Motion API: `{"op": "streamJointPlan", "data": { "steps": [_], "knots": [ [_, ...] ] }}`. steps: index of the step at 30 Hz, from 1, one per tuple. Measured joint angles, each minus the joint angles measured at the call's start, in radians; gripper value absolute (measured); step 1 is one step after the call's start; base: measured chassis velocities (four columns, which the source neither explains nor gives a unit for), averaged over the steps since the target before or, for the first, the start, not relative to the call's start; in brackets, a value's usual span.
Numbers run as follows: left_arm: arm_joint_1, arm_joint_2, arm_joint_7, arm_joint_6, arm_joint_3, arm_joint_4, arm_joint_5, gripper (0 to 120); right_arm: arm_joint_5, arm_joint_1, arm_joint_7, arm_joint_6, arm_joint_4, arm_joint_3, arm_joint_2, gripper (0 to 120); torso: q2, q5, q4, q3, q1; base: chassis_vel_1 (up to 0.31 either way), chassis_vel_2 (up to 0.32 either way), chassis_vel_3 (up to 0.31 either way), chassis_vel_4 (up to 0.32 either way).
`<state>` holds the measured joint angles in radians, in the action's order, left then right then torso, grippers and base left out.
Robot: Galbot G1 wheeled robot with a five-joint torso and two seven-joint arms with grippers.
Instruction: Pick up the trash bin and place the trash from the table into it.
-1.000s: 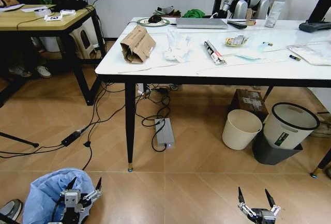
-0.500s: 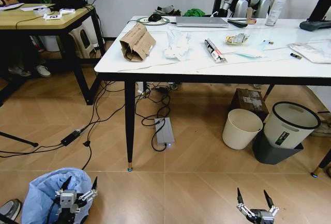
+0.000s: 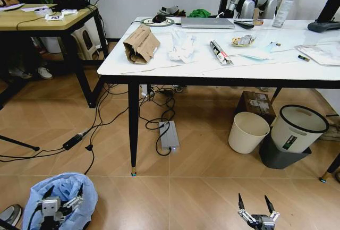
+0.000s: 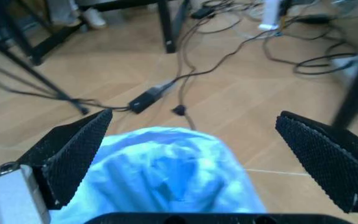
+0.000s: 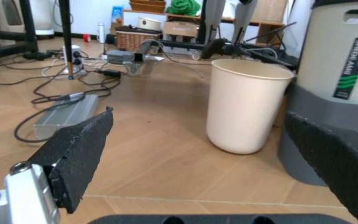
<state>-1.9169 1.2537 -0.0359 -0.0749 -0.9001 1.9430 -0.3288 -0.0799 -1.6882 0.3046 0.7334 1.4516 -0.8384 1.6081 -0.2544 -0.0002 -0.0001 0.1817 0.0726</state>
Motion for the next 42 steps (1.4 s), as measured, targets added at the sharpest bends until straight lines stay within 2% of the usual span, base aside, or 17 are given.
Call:
{"op": "streamJointPlan", "data": {
  "steps": [6, 9, 15, 16, 22, 27, 42],
  "knots": [
    [0.024, -0.041, -0.02, 0.12, -0.085, 0.0, -0.067, 100, 0.017, 0.011, -0.003, 0.0, -0.004, 0.028, 0.0, 100, -0.001, 0.0001, 0.0, 0.001, 0.0, 0.0, 0.0, 0.0, 0.0],
    [0.037, -0.051, -0.02, 0.149, -0.1, -0.013, -0.085, 100, 0.024, 0.01, -0.004, 0.0, -0.005, 0.034, 0.0, 100, -0.001, 0.0001, 0.0, 0.001, 0.001, 0.0, 0.0, 0.0, 0.0],
    [0.104, -0.081, -0.012, 0.251, -0.095, -0.127, -0.116, 100, 0.042, -0.004, -0.005, 0.012, -0.005, 0.056, 0.0, 100, -0.002, 0.0, -0.0001, 0.002, 0.001, 0.0, 0.0, 0.0, 0.0],
    [0.104, -0.081, -0.012, 0.251, -0.095, -0.127, -0.116, 100, 0.042, -0.004, -0.005, 0.012, -0.005, 0.056, 0.0, 100, -0.002, 0.0, -0.0001, 0.002, 0.001, 0.0, 0.0, 0.0, 0.0],
    [0.171, -0.101, 0.001, 0.264, -0.06, -0.265, -0.127, 100, 0.053, -0.014, -0.006, 0.019, -0.002, 0.06, 0.0, 100, -0.003, 0.0, 0.0001, 0.002, 0.001, 0.0, 0.0, 0.0, 0.0],
    [0.214, -0.113, 0.014, 0.263, -0.04, -0.343, -0.128, 100, 0.054, -0.018, -0.006, 0.026, -0.002, 0.057, 0.0, 100, -0.003, 0.0002, 0.0, 0.002, 0.001, 0.0, 0.0, 0.0, 0.0],
    [0.269, -0.11, 0.04, 0.252, -0.015, -0.437, -0.105, 100, 0.065, -0.028, -0.007, 0.025, 0.008, 0.041, 0.0, 100, -0.004, 0.0002, 0.0001, 0.003, 0.001, 0.0, 0.0, 0.0, 0.0]
  ]
}}
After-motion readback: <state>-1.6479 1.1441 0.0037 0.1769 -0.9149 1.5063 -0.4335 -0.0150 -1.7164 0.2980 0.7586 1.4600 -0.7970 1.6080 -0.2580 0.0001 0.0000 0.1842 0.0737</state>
